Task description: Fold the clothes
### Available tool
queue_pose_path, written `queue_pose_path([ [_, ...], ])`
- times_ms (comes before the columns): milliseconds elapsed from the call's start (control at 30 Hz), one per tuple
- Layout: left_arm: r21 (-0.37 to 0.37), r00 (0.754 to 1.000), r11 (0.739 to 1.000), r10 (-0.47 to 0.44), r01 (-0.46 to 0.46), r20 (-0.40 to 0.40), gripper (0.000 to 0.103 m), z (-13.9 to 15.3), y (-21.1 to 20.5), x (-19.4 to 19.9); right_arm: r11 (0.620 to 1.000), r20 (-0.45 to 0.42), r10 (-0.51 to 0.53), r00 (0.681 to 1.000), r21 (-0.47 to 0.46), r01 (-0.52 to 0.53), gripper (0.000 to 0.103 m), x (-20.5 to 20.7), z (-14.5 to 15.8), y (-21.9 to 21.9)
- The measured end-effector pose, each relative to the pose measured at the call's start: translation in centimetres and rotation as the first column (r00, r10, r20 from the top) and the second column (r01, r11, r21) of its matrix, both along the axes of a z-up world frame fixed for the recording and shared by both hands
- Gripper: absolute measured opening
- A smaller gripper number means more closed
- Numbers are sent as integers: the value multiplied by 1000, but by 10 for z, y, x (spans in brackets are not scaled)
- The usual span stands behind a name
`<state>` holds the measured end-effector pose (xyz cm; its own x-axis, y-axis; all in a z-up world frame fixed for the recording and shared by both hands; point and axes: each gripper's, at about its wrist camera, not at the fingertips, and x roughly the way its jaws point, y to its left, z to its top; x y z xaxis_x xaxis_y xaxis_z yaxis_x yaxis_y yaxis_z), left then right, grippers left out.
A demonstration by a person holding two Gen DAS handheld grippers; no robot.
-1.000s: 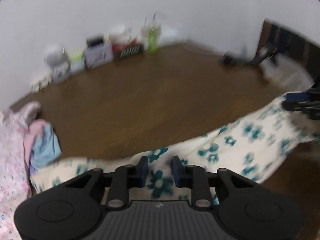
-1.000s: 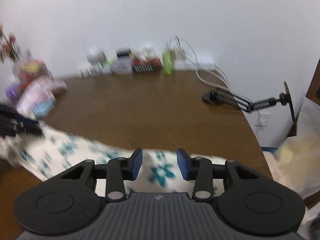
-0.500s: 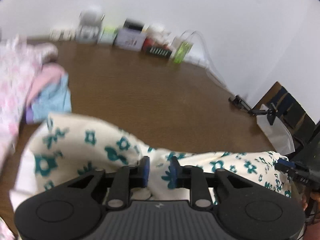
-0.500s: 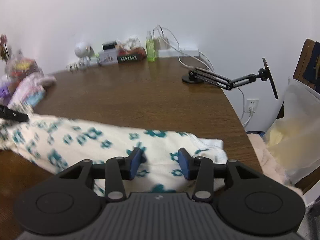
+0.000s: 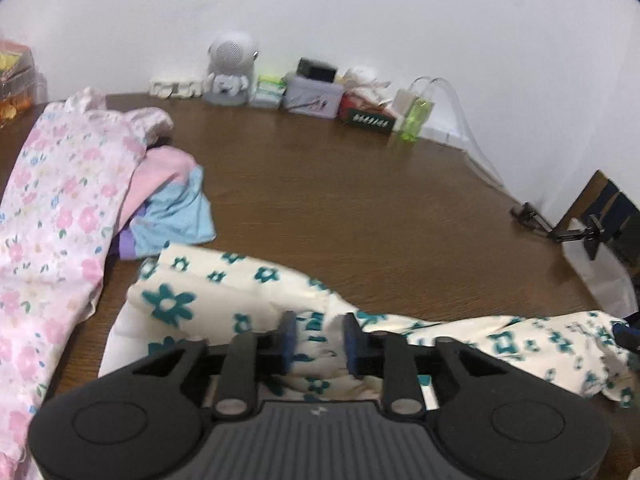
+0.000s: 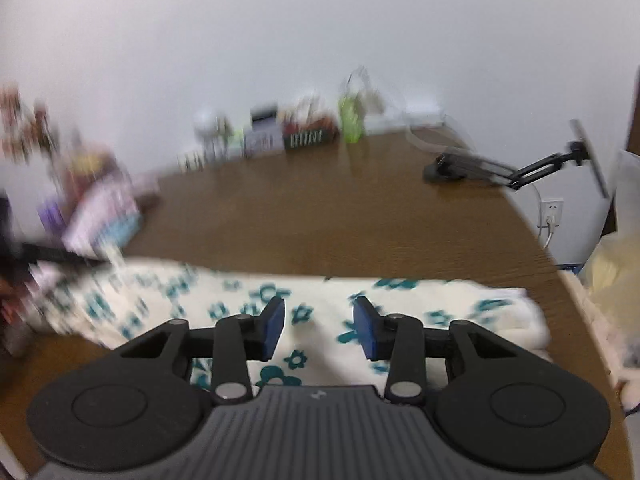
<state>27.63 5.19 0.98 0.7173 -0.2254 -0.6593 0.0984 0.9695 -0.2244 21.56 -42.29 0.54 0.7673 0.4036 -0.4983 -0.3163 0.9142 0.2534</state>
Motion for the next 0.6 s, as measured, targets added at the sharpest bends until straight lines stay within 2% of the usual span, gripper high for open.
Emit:
queue_pose_path([
  [33, 21, 999, 999, -29, 28, 23, 50, 8, -9, -3, 1000, 16, -3, 1000, -29, 3, 45, -10, 7, -9],
  [100, 60, 990, 990, -128, 124, 61, 57, 23, -37, -10, 992, 23, 13, 1000, -122, -10, 48, -22, 17, -16],
  [167, 82, 964, 965, -255, 248, 79, 65, 36, -74, -16, 974, 0, 51, 999, -223, -50, 48, -32, 18, -16],
  [200, 99, 942, 943, -325, 317, 86, 70, 41, -96, -20, 959, -10, 71, 997, -273, -71, 48, -36, 17, -13],
  [267, 155, 882, 881, -463, 447, 87, 71, 45, -145, -26, 920, -20, 115, 993, -375, -114, 48, -45, 14, -3],
  [367, 291, 773, 749, -632, 595, 46, 70, 39, -223, -38, 840, -24, 193, 981, -512, -178, 48, -54, 13, 17],
  [433, 369, 711, 661, -703, 654, -1, 59, 28, -267, -42, 777, -29, 246, 969, -592, -215, 50, -56, 11, 27],
  [500, 417, 672, 599, -739, 683, -38, 51, 17, -296, -44, 725, -35, 278, 960, -647, -234, 51, -55, 10, 33],
  [533, 436, 658, 576, -752, 692, -50, 47, 11, -304, -43, 705, -39, 295, 955, -666, -245, 52, -55, 10, 34],
  [600, 455, 626, 535, -777, 712, -67, 47, 4, -314, -45, 682, -45, 321, 946, -682, -264, 54, -54, 9, 34],
])
